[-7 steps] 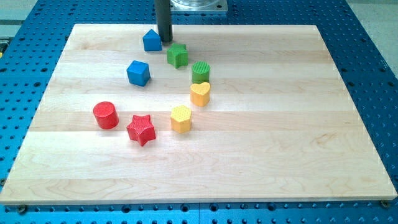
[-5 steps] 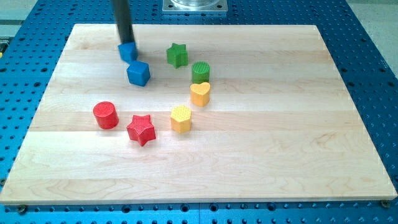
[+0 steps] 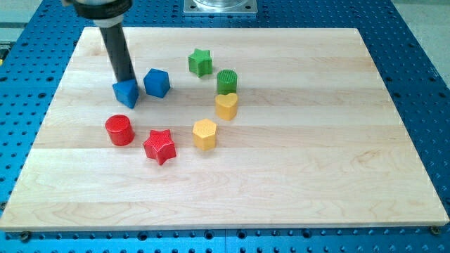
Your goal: Place blue blocks and red circle in a diagonal line
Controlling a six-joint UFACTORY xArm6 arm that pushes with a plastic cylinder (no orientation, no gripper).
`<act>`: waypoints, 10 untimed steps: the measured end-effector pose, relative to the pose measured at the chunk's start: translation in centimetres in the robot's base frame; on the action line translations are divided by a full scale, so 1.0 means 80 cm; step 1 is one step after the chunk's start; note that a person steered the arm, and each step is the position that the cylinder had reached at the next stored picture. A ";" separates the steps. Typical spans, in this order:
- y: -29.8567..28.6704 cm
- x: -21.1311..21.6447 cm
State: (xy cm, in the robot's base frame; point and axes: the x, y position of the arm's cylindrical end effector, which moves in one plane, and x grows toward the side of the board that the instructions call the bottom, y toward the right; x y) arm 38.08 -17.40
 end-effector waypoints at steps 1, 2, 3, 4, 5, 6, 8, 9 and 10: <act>0.002 0.030; -0.046 0.037; -0.059 0.067; -0.018 0.067; -0.017 0.069; -0.028 0.104; -0.026 0.143; -0.031 0.175; -0.012 0.181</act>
State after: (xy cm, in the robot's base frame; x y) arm 52.59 -18.37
